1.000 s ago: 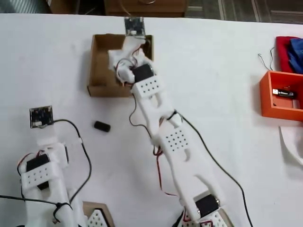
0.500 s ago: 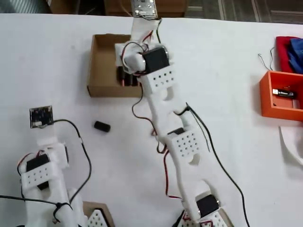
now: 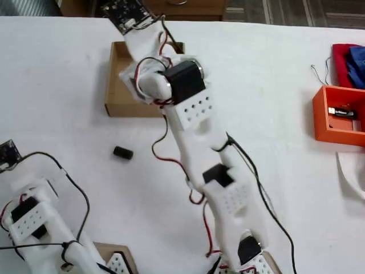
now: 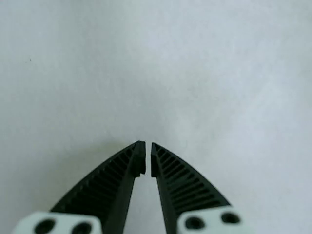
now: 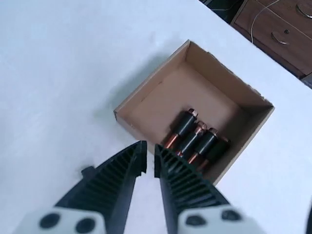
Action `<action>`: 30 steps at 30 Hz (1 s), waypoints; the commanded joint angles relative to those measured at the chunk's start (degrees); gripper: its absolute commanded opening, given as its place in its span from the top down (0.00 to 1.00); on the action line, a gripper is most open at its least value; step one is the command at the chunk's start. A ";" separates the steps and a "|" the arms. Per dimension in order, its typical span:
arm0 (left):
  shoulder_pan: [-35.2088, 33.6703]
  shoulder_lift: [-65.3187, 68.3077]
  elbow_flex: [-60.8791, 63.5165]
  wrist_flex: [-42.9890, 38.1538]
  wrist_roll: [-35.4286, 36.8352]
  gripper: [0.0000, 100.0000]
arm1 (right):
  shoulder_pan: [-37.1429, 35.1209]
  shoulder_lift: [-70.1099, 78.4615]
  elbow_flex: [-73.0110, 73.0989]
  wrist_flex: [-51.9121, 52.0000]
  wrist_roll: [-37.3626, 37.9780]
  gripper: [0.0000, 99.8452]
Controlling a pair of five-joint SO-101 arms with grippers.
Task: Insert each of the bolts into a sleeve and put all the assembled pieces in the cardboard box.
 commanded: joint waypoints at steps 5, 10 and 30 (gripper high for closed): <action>-1.14 -0.18 -1.36 -0.79 -1.76 0.95 | -4.79 -23.34 52.57 -8.22 0.79 0.98; -0.09 -0.62 -0.04 -0.97 -1.76 0.95 | -7.34 -23.87 69.80 -24.48 0.97 0.98; 1.32 -0.62 0.22 -0.97 -2.11 0.95 | -12.88 -8.84 75.43 -42.86 16.88 0.78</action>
